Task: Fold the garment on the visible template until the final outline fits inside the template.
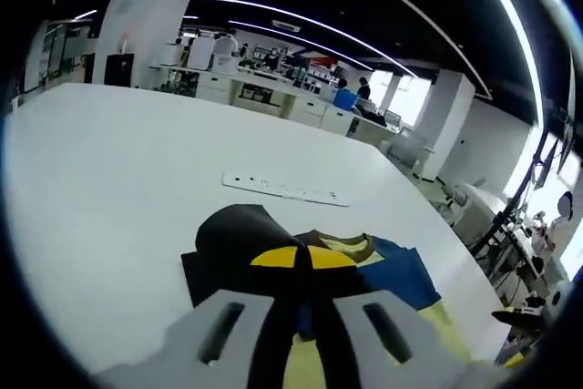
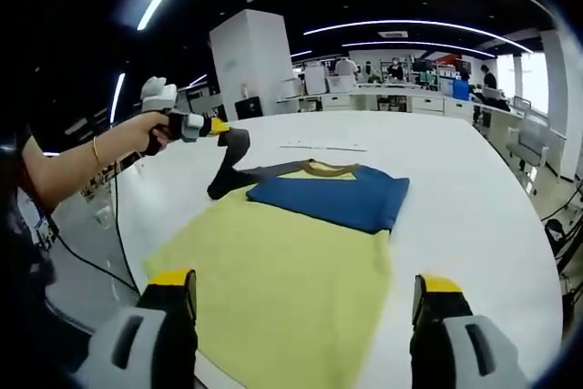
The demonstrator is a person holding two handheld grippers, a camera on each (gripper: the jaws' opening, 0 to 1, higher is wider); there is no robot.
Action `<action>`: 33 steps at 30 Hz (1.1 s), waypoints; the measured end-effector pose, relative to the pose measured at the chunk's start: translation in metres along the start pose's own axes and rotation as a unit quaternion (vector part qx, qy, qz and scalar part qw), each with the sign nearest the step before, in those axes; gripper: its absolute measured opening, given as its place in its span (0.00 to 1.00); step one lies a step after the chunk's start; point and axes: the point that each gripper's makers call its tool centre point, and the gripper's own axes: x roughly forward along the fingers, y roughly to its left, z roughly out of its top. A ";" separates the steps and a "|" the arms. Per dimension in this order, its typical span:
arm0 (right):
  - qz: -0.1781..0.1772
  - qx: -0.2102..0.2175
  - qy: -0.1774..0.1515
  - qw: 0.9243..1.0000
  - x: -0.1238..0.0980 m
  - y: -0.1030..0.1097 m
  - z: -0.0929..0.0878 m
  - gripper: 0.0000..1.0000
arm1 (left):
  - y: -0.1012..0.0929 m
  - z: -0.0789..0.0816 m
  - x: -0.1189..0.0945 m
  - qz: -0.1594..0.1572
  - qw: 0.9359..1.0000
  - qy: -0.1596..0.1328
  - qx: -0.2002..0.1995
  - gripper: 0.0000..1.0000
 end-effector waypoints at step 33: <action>-0.001 0.018 0.012 1.000 0.003 -0.007 -0.011 1.00 | -0.109 -0.034 0.044 -0.118 0.993 0.022 0.015 0.00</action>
